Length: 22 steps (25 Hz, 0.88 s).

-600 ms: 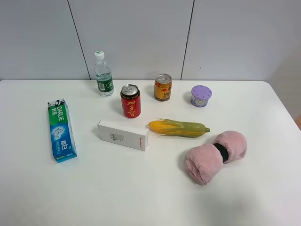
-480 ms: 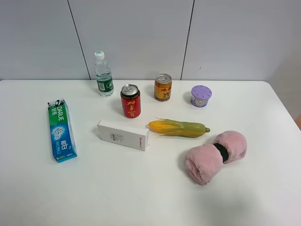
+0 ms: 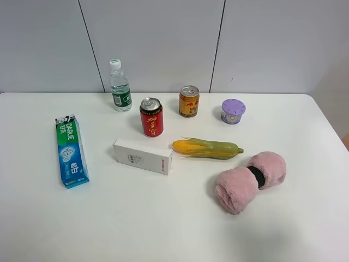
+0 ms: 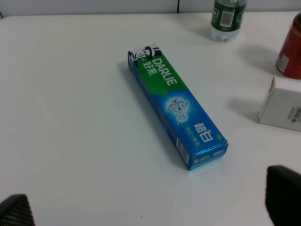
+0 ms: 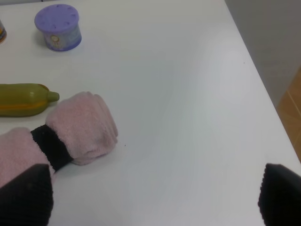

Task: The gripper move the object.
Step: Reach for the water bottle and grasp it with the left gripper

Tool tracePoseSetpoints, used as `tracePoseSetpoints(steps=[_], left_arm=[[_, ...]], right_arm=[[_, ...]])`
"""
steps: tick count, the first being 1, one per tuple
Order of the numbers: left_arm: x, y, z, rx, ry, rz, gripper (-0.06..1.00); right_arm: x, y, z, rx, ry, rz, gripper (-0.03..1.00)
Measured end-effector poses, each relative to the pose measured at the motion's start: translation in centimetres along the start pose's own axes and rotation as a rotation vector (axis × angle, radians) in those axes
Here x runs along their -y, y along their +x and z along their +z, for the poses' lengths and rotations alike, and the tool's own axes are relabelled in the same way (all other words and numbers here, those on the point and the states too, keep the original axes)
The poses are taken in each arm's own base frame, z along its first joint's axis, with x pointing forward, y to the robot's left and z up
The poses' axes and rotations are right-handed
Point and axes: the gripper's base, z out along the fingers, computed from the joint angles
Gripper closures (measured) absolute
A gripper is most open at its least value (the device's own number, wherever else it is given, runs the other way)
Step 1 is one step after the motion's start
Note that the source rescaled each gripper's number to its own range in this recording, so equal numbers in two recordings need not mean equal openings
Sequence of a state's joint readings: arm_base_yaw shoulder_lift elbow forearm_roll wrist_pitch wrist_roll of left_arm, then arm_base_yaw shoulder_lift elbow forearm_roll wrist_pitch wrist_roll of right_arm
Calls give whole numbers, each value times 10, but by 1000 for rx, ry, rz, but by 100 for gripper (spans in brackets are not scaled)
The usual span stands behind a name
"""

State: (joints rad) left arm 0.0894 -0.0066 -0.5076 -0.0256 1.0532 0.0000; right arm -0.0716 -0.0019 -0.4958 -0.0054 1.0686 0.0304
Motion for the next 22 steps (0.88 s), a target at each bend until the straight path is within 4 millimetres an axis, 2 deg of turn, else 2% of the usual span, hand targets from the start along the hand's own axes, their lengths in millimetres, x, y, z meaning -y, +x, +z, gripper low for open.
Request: tracePoseSetpoints(steps=[15, 22], left_arm=[[3, -2, -1, 16, 32, -18, -6], [12, -40, -25, 309, 139, -91, -6]], right_arm=[[0, 0, 0, 0, 0, 0, -3], [0, 0, 0, 0, 0, 0, -3]])
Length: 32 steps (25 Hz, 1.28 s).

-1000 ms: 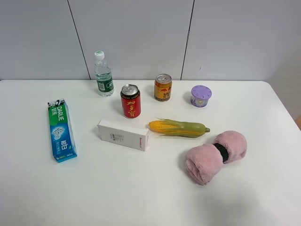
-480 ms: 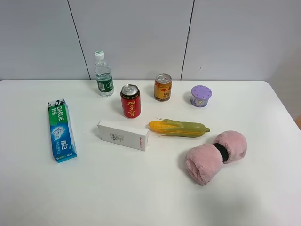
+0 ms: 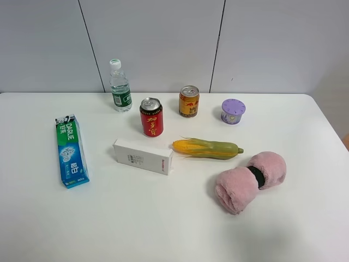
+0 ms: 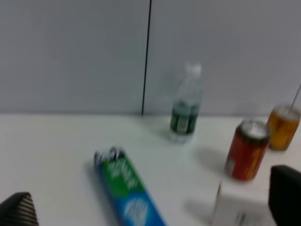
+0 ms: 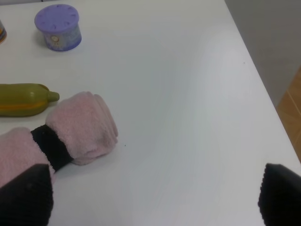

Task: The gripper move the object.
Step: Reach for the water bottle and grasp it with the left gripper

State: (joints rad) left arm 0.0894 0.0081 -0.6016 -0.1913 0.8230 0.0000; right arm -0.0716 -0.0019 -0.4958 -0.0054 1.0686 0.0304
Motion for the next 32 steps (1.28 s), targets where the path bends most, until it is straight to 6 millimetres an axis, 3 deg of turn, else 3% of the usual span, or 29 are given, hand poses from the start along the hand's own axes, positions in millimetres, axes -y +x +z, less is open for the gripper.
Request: tracePoseSetpoints(steps=[4, 12, 18, 28, 32], left_arm=[[1, -16, 17, 10, 19, -19, -6], [-5, -34, 80, -50, 18, 48, -6], [-12, -44, 122, -6, -8, -9, -6], [-33, -28, 191, -96, -118, 89, -6], [-21, -16, 219, -117, -53, 126, -6]], right_arm=[[0, 0, 0, 0, 0, 0, -3], [0, 0, 0, 0, 0, 0, -3], [0, 0, 0, 0, 0, 0, -3], [0, 0, 0, 0, 0, 0, -3], [0, 0, 0, 0, 0, 0, -3]])
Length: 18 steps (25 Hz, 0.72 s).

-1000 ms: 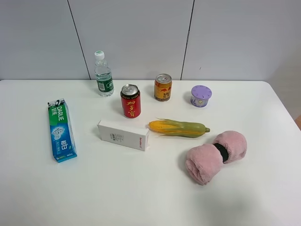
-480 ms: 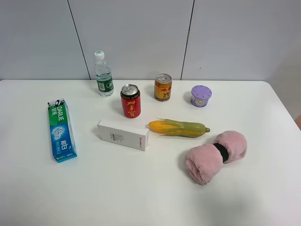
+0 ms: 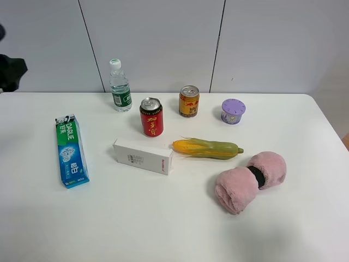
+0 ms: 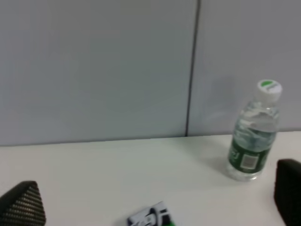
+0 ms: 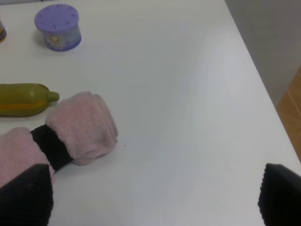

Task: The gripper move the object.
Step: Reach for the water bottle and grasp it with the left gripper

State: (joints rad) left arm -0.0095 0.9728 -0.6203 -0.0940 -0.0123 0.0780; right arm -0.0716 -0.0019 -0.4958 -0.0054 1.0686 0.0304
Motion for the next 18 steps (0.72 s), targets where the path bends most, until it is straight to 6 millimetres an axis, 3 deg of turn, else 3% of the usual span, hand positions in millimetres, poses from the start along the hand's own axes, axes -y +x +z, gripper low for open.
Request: tracePoseSetpoints(steps=[9, 14, 18], left_arm=[[44, 25, 64, 67, 149, -33, -6], [52, 46, 96, 124, 173, -68, -6], [62, 64, 114, 178, 259, 18, -6]], right_arm=[[0, 0, 0, 0, 0, 0, -3], [0, 0, 0, 0, 0, 0, -3], [0, 0, 0, 0, 0, 0, -3]])
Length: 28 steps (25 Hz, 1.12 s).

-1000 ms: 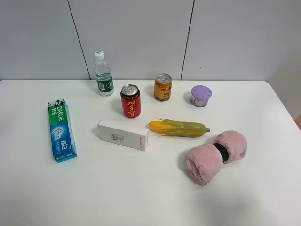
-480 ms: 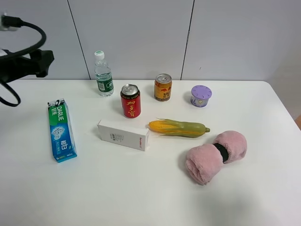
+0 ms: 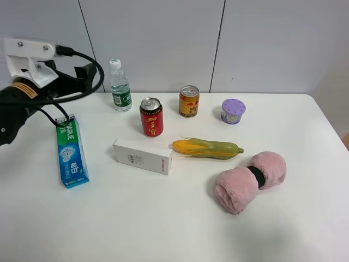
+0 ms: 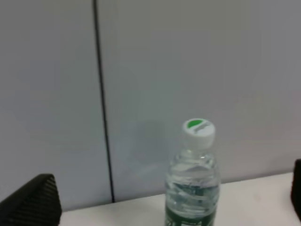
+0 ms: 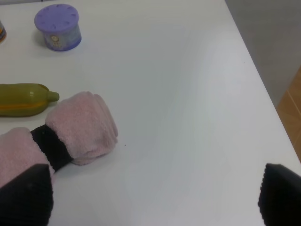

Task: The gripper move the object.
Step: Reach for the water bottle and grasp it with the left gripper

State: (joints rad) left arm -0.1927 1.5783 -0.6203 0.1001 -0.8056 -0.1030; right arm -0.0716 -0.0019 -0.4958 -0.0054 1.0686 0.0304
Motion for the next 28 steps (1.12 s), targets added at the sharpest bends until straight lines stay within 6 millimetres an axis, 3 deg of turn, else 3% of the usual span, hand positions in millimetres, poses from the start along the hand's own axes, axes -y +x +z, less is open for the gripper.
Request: tracePoseSetpoints(steps=[10, 28], left_arm=[[6, 46, 21, -20, 95, 39, -6], [-5, 73, 88, -20, 122, 48, -6]], right_arm=[[0, 0, 0, 0, 0, 0, -3], [0, 0, 0, 0, 0, 0, -3]])
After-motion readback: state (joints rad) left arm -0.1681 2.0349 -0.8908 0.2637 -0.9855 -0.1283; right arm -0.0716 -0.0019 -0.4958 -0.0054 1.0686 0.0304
